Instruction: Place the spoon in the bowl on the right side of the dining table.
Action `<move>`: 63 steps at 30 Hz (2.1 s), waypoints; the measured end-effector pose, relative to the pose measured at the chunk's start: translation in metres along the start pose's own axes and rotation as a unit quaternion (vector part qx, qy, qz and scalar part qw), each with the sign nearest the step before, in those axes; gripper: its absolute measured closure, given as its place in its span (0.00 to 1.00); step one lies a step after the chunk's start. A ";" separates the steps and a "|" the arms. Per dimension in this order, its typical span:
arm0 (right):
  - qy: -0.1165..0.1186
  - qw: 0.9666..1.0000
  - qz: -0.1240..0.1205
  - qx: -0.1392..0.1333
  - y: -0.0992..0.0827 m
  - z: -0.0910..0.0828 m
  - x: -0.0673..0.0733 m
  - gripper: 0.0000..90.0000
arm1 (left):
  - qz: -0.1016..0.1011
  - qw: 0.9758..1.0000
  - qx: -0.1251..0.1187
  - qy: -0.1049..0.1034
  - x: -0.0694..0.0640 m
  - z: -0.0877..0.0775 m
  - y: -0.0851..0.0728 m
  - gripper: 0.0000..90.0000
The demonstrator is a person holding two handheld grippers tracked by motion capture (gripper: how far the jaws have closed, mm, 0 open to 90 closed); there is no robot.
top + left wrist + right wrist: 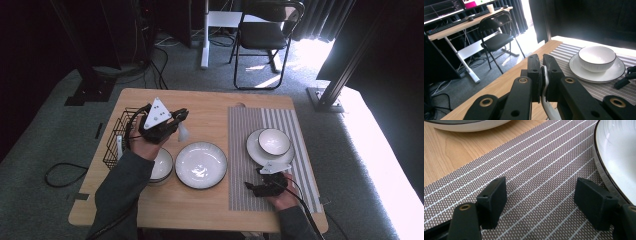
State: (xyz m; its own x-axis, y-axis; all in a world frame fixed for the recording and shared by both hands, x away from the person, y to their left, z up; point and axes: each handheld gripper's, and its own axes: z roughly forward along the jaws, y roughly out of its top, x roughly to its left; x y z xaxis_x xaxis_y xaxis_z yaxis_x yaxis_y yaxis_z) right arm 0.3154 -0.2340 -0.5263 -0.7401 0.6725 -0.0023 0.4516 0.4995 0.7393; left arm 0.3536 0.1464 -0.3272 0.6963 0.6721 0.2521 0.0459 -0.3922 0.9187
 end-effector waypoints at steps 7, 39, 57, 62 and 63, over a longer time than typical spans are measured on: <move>0.000 1.000 0.000 0.000 0.000 0.000 0.000 0.29 | 0.005 1.000 0.001 -0.004 -0.005 0.011 0.001 0.95; -0.001 1.000 -0.001 -0.001 0.000 0.000 0.000 0.29 | 0.021 0.999 0.006 -0.025 -0.031 0.049 0.007 0.95; -0.001 1.000 0.000 -0.001 0.000 0.000 0.000 0.29 | 0.026 0.999 0.008 -0.047 -0.037 0.082 0.006 0.95; -0.001 1.000 -0.001 -0.001 0.000 0.000 0.001 0.29 | 0.022 0.998 0.008 -0.056 -0.038 0.092 0.006 0.95; -0.001 1.000 0.000 -0.001 0.000 0.000 0.001 0.29 | 0.021 0.998 0.008 -0.057 -0.038 0.095 0.005 0.95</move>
State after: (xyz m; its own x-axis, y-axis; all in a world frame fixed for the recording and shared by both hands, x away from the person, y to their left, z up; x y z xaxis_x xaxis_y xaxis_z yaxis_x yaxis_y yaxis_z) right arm 0.3149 -0.2337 -0.5264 -0.7395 0.6731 -0.0037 0.4507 0.4993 0.7400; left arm 0.3949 0.0592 -0.3606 0.7745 0.5793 0.2542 0.0249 -0.4294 0.9027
